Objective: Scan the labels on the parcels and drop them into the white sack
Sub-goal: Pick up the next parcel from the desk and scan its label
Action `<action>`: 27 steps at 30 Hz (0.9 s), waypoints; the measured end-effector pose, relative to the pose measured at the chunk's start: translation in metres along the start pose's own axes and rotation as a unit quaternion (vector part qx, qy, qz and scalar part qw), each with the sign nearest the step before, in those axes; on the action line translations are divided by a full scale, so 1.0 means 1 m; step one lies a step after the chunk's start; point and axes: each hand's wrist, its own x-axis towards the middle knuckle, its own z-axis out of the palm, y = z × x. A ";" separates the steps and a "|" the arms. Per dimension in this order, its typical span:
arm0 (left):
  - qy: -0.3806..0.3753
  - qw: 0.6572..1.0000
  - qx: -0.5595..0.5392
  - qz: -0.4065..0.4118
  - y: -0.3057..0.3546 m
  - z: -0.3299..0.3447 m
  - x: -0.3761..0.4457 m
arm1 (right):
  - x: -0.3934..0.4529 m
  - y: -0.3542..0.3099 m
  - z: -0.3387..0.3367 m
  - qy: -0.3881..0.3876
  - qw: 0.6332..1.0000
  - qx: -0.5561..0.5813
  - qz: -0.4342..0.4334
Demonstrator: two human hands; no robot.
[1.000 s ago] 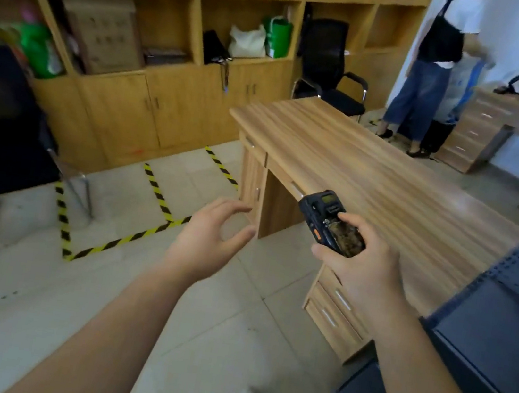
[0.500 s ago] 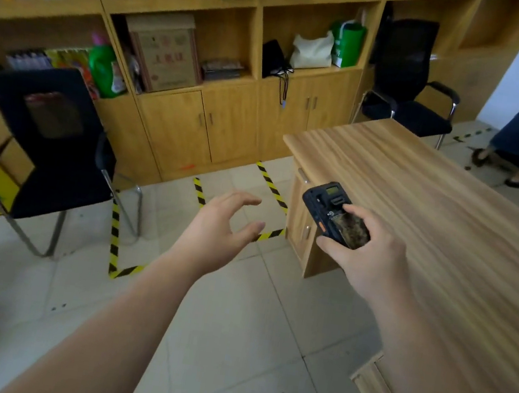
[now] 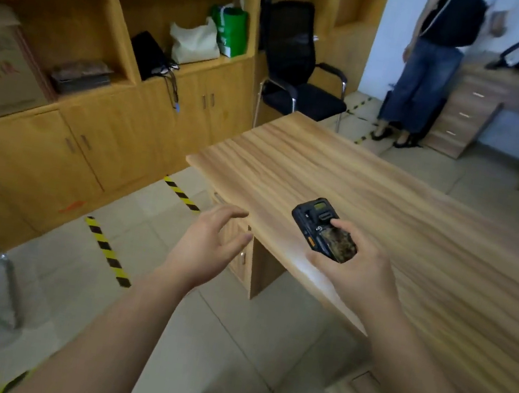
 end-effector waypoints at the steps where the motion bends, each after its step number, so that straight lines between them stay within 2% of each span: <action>1: -0.013 1.000 -0.008 0.015 -0.005 0.003 0.022 | 0.012 0.000 0.003 0.016 1.000 -0.003 0.017; 7: -0.106 0.989 -0.014 0.102 -0.027 0.020 0.132 | 0.065 0.005 0.020 0.086 0.991 -0.075 0.075; 11: -0.146 0.982 -0.033 0.114 -0.050 0.043 0.177 | 0.089 0.017 0.038 0.105 0.985 -0.093 0.102; 14: -0.174 0.978 -0.046 0.107 -0.067 0.064 0.199 | 0.108 0.033 0.053 0.098 0.981 -0.102 0.129; 20: -0.212 0.973 -0.050 0.080 -0.091 0.107 0.247 | 0.150 0.081 0.080 0.036 0.975 -0.140 0.170; 27: -0.234 0.969 -0.027 0.073 -0.103 0.153 0.304 | 0.205 0.127 0.098 0.027 0.967 -0.155 0.199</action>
